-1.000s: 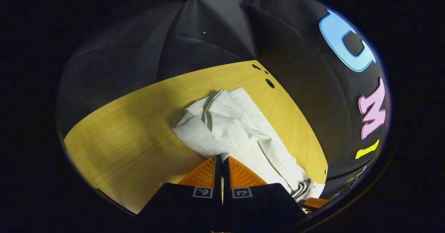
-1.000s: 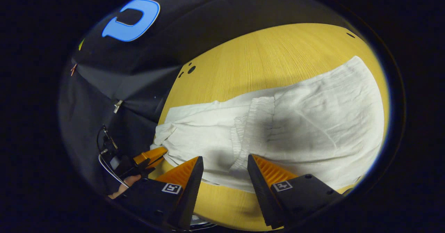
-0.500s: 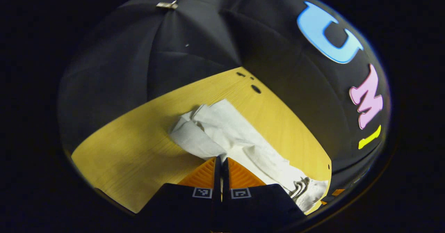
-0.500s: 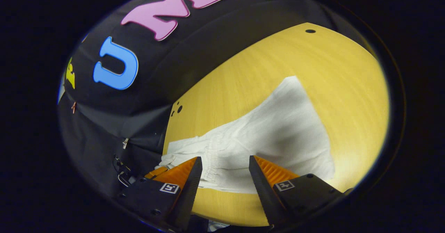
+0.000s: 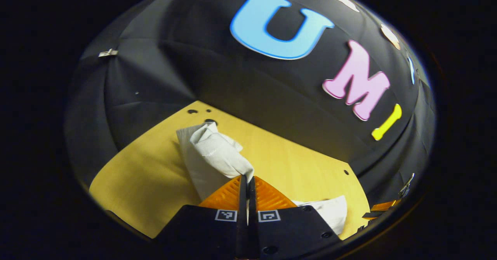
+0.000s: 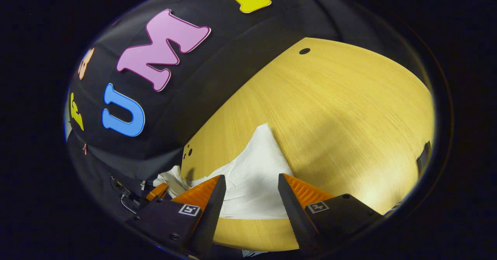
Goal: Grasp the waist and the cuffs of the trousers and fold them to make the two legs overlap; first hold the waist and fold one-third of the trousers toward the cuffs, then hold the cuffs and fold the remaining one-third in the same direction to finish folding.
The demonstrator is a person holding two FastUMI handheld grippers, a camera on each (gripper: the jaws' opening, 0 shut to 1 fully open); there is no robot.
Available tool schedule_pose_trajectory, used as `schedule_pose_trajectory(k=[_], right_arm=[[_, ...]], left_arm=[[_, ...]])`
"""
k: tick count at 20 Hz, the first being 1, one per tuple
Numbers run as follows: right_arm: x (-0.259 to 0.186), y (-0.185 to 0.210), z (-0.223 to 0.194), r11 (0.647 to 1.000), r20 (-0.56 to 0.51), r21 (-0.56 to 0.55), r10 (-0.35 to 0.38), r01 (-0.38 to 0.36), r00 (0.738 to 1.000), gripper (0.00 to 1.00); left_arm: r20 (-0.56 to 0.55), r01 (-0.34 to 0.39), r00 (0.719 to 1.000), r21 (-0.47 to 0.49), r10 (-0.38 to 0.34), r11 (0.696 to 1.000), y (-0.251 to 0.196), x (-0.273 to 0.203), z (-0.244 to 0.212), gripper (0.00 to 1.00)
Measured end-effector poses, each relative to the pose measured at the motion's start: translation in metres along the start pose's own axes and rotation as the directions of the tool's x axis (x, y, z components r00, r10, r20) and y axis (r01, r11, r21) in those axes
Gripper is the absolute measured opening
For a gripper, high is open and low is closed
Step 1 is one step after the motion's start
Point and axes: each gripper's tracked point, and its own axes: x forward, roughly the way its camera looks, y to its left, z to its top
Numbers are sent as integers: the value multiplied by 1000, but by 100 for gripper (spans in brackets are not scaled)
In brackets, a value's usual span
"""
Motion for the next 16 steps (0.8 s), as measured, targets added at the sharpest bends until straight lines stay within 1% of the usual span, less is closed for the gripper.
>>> schedule_pose_trajectory(k=[2, 4, 6, 9, 11, 13, 16], right_arm=[[-7, -12, 5, 1000, 13, 16, -9, 9, 1000, 83], [-14, -22, 9, 999, 27, 32, -18, 17, 999, 84], [-22, -30, 15, 999, 41, 48, -25, 23, 999, 83], [-34, -43, 19, 997, 65, 70, -40, 36, 997, 84], [-40, -51, 24, 995, 81, 87, -52, 45, 995, 84], [-47, -58, 27, 993, 95, 100, -65, 55, 993, 84], [-55, -67, 29, 991, 112, 115, -81, 68, 990, 84]], left_arm=[[-14, 72, 997, 41, -72, 997, -44, 2, -8, 5], [-51, 143, 989, 90, -139, 986, -83, 5, -24, 5], [-98, 211, 975, 141, -198, 967, -116, 4, -45, 5], [-173, 301, 947, 184, -271, 936, -157, 0, -80, 5], [-228, 345, 927, 213, -297, 914, -174, -6, -105, 5], [-282, 390, 905, 251, -318, 886, -187, -8, -130, 5], [-358, 447, 872, 308, -333, 840, -189, -14, -162, 6]])
